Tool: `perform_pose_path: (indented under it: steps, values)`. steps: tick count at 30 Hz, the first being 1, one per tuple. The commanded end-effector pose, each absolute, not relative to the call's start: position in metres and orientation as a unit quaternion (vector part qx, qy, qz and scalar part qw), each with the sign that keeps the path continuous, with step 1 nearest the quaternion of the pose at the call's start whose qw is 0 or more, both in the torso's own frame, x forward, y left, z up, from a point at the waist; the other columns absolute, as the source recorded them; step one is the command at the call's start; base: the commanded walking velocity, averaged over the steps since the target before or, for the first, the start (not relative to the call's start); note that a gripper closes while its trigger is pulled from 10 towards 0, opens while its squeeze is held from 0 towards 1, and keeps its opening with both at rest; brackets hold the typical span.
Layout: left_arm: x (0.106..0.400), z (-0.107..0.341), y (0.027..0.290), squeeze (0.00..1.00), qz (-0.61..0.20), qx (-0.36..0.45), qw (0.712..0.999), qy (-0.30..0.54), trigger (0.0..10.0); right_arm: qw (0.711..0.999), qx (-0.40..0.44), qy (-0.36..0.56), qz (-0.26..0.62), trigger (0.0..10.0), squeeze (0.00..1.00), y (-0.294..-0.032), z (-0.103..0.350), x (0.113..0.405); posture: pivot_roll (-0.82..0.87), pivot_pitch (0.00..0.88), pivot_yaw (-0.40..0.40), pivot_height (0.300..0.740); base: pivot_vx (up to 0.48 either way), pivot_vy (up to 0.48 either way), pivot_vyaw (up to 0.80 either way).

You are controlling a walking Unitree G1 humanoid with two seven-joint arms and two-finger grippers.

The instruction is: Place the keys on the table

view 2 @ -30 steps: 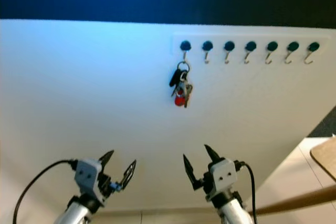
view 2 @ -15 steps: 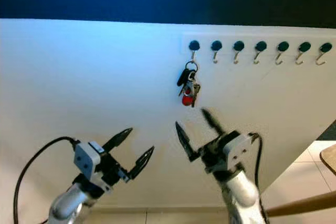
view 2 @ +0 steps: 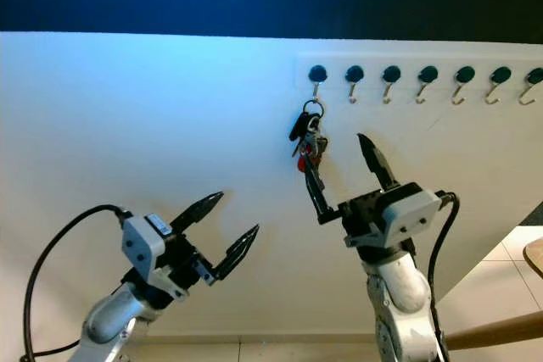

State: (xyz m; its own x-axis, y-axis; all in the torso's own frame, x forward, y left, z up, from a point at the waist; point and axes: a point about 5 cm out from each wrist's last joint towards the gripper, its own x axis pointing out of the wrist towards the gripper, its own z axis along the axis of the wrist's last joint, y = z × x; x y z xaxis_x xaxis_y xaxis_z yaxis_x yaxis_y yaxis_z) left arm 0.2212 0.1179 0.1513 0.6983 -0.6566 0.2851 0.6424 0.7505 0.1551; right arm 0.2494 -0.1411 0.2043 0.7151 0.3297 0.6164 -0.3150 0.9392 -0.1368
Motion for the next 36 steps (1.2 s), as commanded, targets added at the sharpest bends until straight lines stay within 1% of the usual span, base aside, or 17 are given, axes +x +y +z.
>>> perform_pose_path:
  steps: [1,11,17,26,36]
  values:
    - [0.222,0.154,0.118,0.00,-0.357,0.037,0.920,-0.159,10.0,0.928,-0.009,-0.332,0.170,10.0,0.00,-0.139,0.207,0.253,0.03,0.060,-0.007,0.740,0.000,0.000,0.00]
    - [0.223,0.155,0.116,0.00,-0.357,0.040,0.920,-0.159,10.0,0.924,-0.005,-0.338,0.176,10.0,0.00,-0.127,0.212,0.258,0.03,0.058,-0.010,0.740,0.000,0.000,0.00]
    - [0.225,0.157,0.115,0.00,-0.360,0.044,0.918,-0.162,10.0,0.932,-0.017,-0.323,0.163,10.0,0.00,-0.117,0.209,0.264,0.03,0.058,-0.013,0.740,0.000,0.000,0.00]
    - [0.225,0.156,0.114,0.00,-0.361,0.048,0.918,-0.160,10.0,0.945,-0.015,-0.283,0.162,10.0,0.00,-0.112,0.197,0.270,0.03,0.061,-0.013,0.740,0.000,0.000,0.00]
    - [0.227,0.158,0.117,0.00,-0.355,0.052,0.919,-0.162,10.0,0.942,-0.026,-0.297,0.154,10.0,0.00,-0.104,0.203,0.272,0.04,0.055,-0.018,0.740,0.000,0.000,0.00]
